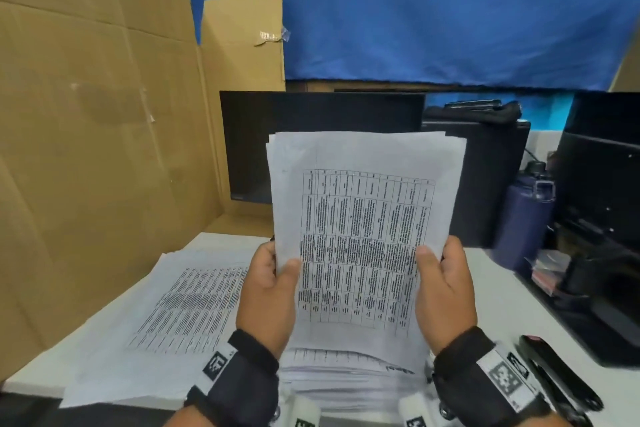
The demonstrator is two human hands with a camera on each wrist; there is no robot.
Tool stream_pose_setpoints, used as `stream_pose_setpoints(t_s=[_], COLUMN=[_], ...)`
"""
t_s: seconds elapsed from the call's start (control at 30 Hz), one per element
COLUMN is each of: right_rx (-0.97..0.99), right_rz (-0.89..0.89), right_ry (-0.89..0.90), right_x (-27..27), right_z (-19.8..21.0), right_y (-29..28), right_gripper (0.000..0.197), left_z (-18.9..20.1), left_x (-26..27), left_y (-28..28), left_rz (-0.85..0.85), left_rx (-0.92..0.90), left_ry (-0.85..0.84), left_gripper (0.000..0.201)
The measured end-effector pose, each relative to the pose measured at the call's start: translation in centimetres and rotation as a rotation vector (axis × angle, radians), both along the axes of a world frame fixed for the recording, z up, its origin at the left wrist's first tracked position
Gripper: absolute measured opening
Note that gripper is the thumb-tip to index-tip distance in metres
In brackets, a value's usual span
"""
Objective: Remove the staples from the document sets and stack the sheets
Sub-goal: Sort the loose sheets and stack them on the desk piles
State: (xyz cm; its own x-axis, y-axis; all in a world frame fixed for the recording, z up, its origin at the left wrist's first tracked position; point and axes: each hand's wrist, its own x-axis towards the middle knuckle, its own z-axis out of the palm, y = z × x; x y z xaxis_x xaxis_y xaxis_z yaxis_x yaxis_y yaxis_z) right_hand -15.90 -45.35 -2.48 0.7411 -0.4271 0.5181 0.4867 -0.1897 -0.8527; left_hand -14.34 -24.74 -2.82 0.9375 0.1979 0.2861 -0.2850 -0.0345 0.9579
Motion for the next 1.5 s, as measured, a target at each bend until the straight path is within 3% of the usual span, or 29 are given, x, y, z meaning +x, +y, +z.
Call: stream_pose_setpoints(t_s=[0.13,0.27,0.4,0.53,0.73,0.9,1.1,1.27,1.33,1.4,1.43,1.5], right_rx=[-0.007,0.028,0.031,-0.023,-0.022,0.008,0.008,-0.028,-0.199,-0.585,-0.802,-1.191], right_rz=[0.037,0.022,0.06,0.046,0.087,0.128,0.047,0.082,-0.086,-0.39,-0.506,-0.602], right_ry=[0.021,-0.021,0.023,0.051,0.051,0.061,0.107,0.197,0.119,-0.071,-0.183,-0.332], right_x=[0.1,0.6,0.9,0.6,0.1,0.4,0.3,1.1,0.7,-0.8,-1.9,-3.2], right_z=[-0.7,0.5,1.4,0.1,1.0,2.1,2.2,3.0,4.2,6.2,7.2,8.6], right_y=[0.1,-0.3,-0.4,-0.1,-0.2,-0.7,-0.3,-1.3,-2.0,-2.0,-1.5,-0.2], right_gripper=[0.022,0.032,0.029,0.019,0.02,0.022,0.017,0.009,0.045,0.085,0.092,0.086], left_z=[-0.7,-1.4,-2.2,-3.2,-4.1,-3.8,-5.8,-3.8,-0.8,2.6,4.5,8.0], left_x=[-0.7,-0.7,-0.6,-1.0,-0.3,-0.8,-0.8,-0.7,-0.6,-0.1,-0.1,-0.6], left_y=[0.0,0.1,-0.2,-0.5,0.6,0.7,0.5,1.6,2.9,4.3,4.7,4.6], left_rz=[-0.086,-0.056,-0.052,-0.11,0.023,-0.105,-0.172,0.047,0.097,0.181,0.219,0.264], left_rx=[-0.012,0.008,-0.036,-0.073,-0.091,-0.135,0.004,0.22,0.39,0.681,0.838,1.139], left_ry=[0.078,0.079,0.087,0.158,0.138,0.195,0.278,0.097,-0.005,-0.13,-0.206,-0.379], left_gripper=[0.033,0.026,0.025,0.037,0.027,0.042,0.027,0.018,0.021,0.022,0.021,0.014])
